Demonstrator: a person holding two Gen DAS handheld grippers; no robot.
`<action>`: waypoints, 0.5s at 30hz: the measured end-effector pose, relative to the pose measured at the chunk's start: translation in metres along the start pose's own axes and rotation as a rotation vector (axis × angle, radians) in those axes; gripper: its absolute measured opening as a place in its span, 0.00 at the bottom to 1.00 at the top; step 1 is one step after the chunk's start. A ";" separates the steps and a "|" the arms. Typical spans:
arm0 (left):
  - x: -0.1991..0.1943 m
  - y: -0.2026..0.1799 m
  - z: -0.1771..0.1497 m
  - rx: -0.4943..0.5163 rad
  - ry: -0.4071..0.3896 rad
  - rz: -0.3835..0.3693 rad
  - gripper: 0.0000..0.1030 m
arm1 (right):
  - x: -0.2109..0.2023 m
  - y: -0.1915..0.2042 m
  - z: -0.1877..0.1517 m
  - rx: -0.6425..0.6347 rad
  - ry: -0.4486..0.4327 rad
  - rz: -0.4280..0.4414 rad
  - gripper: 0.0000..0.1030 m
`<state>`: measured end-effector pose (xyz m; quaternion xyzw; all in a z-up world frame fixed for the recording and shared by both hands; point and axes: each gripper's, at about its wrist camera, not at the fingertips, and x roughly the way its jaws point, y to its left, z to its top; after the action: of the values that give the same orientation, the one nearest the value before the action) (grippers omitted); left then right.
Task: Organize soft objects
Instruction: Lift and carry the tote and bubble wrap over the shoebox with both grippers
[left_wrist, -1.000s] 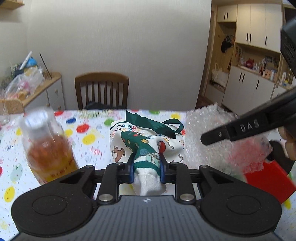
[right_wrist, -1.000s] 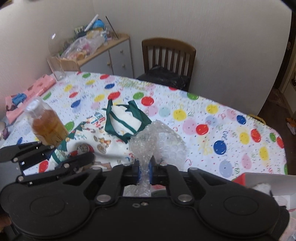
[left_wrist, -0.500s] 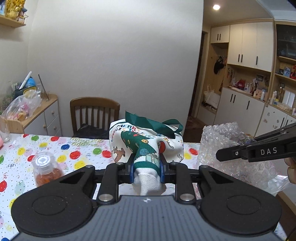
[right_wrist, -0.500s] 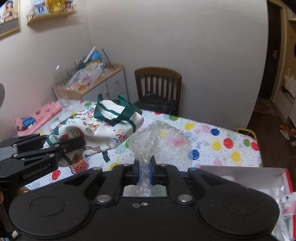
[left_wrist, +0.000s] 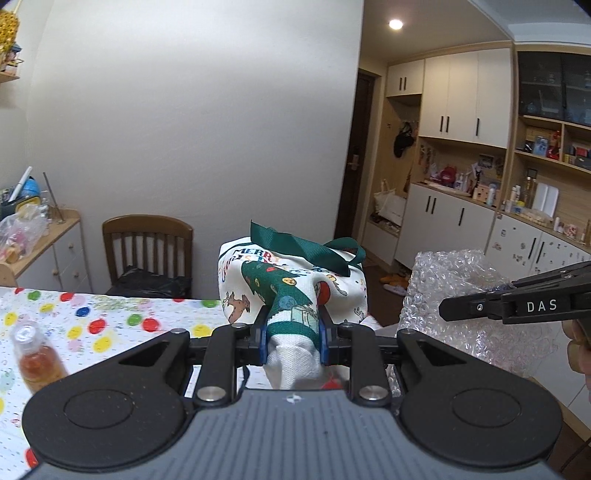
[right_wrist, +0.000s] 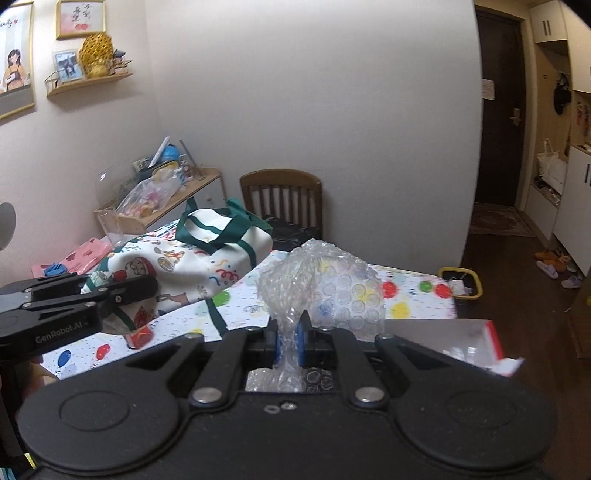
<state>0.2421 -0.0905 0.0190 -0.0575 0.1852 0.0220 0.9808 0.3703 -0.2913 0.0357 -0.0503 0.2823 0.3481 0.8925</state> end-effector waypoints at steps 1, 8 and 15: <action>0.001 -0.007 0.000 0.002 0.002 -0.007 0.23 | -0.004 -0.007 -0.002 0.006 -0.004 -0.004 0.07; 0.017 -0.058 -0.004 0.038 0.026 -0.055 0.23 | -0.023 -0.051 -0.017 0.034 -0.010 -0.033 0.07; 0.044 -0.093 -0.017 0.055 0.076 -0.085 0.23 | -0.024 -0.088 -0.030 0.063 0.013 -0.069 0.07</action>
<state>0.2831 -0.1837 -0.0029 -0.0393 0.2205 -0.0270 0.9742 0.3992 -0.3805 0.0144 -0.0341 0.2969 0.3076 0.9034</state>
